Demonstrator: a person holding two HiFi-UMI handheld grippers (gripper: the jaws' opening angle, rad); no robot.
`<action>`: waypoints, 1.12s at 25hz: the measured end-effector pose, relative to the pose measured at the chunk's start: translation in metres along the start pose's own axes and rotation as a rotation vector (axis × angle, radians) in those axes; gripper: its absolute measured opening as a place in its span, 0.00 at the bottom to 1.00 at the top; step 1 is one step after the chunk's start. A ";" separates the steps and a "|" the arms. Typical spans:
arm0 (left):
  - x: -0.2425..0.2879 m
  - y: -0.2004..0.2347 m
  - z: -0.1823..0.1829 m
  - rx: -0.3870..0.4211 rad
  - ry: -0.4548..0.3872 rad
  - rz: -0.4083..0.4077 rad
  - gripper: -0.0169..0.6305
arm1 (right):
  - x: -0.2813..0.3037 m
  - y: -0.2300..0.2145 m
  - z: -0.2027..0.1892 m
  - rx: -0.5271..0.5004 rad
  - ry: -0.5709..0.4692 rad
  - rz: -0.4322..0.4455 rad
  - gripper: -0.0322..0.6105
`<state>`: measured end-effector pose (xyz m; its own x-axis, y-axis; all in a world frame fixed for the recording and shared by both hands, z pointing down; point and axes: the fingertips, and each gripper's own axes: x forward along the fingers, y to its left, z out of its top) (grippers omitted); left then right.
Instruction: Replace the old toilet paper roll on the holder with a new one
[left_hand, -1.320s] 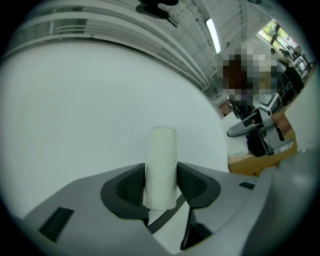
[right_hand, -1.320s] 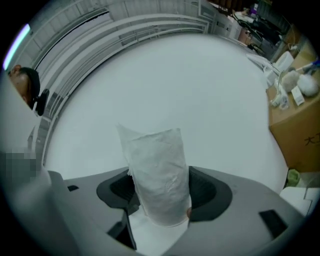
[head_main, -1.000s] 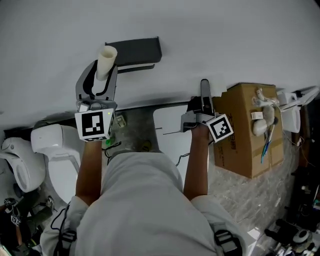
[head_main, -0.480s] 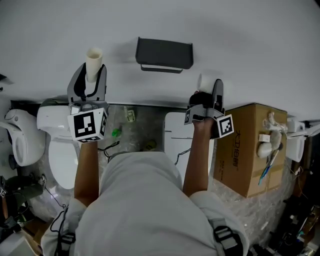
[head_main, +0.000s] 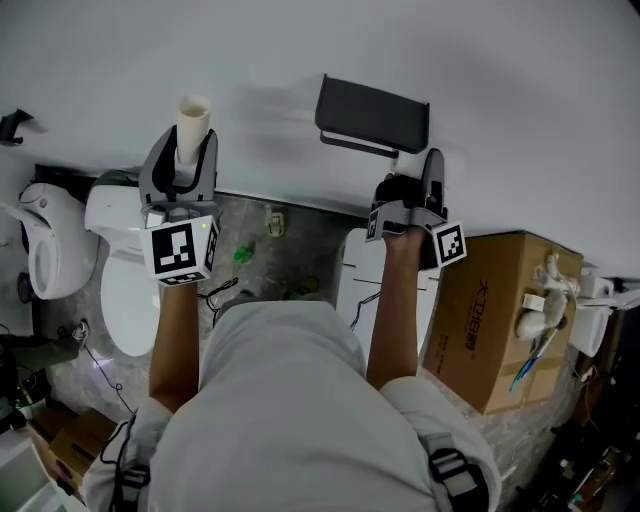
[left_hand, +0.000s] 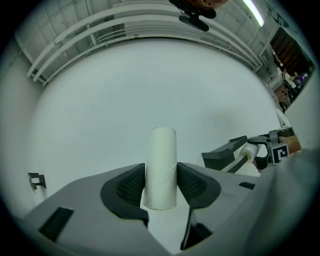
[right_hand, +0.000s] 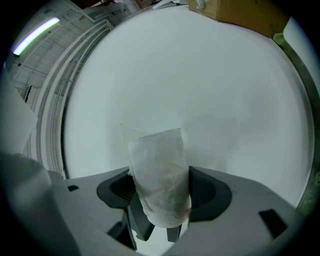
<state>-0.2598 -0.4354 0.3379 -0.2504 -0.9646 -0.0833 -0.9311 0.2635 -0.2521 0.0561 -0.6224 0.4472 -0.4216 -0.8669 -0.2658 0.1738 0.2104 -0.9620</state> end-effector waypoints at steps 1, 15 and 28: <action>-0.002 0.005 -0.002 -0.006 0.005 0.006 0.36 | 0.000 0.000 -0.006 0.002 0.005 -0.002 0.53; -0.027 0.030 -0.016 0.023 0.027 0.026 0.36 | 0.004 -0.013 -0.065 0.061 0.064 -0.039 0.51; -0.059 0.055 -0.033 0.030 0.071 0.060 0.36 | 0.007 -0.021 -0.125 0.085 0.159 -0.048 0.51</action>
<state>-0.3053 -0.3641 0.3609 -0.3250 -0.9452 -0.0305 -0.9056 0.3204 -0.2780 -0.0616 -0.5761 0.4579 -0.5652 -0.7915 -0.2325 0.2219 0.1256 -0.9669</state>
